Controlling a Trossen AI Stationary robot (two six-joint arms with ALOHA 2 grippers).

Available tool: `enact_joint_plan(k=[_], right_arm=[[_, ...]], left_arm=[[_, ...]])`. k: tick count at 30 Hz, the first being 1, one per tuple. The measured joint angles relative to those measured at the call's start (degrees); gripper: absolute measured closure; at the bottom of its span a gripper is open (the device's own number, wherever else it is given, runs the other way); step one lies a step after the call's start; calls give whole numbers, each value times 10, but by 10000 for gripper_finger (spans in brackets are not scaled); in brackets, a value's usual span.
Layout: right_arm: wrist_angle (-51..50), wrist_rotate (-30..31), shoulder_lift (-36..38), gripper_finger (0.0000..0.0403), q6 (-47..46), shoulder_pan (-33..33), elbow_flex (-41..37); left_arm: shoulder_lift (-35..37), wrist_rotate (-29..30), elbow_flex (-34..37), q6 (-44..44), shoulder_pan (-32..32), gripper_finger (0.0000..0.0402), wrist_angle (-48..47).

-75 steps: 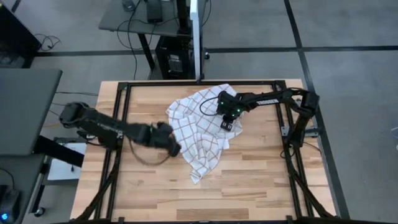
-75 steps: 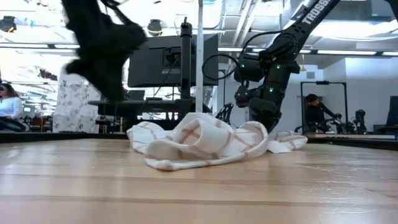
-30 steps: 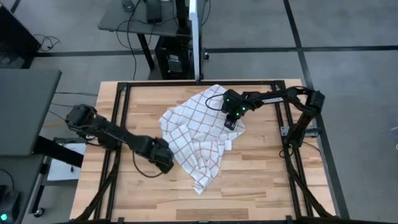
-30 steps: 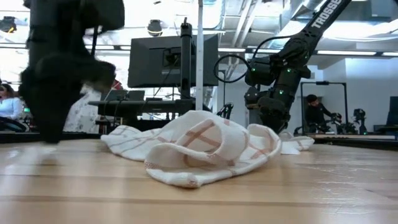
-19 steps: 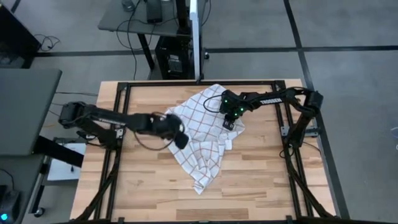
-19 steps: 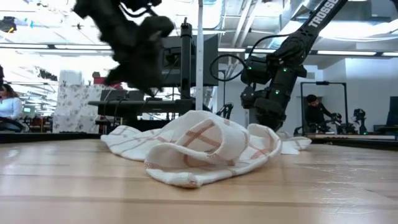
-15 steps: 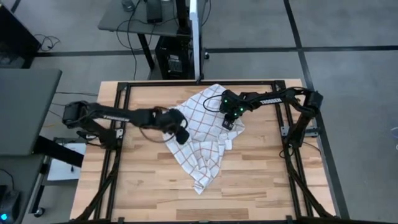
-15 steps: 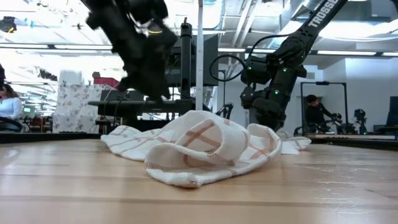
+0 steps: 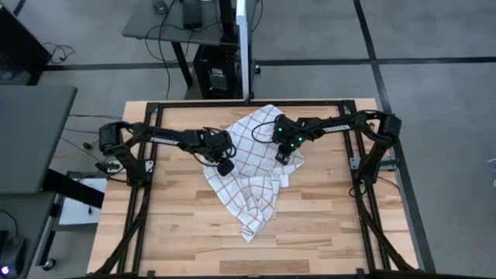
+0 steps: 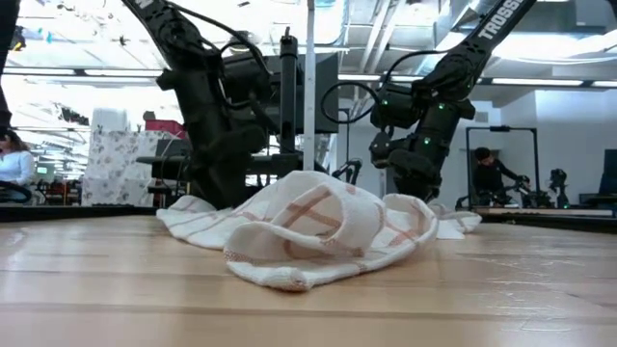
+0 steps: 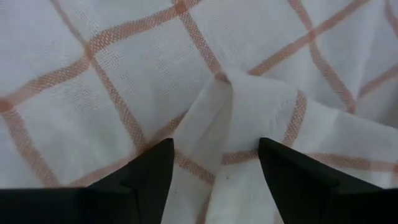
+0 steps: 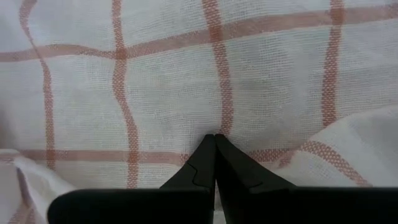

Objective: Roll towel
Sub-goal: Fold the white towel

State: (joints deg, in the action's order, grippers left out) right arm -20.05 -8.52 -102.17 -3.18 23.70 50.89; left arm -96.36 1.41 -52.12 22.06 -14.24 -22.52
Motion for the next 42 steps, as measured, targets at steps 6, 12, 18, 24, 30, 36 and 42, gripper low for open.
enact_joint_plan(k=[6,12,18,24,30,36,42], right_arm=[[1,-3,0,403,0,0,0],[5,-3,0,403,5,1,0],[3,-15,-1,403,32,21,0],[-7,-16,-1,403,52,42,0],[-8,-14,-1,403,67,44,0],[-13,-10,0,403,96,45,0],[-18,-16,0,403,114,46,1]], left_arm=[[-18,-94,-2,-28,3,212,17],[14,-107,1,-6,20,368,2],[110,-87,1,48,75,400,-24],[167,-37,0,126,161,401,-60],[168,-26,0,243,288,401,-140],[169,-45,0,382,420,401,-234],[180,-47,0,464,480,400,-234]])
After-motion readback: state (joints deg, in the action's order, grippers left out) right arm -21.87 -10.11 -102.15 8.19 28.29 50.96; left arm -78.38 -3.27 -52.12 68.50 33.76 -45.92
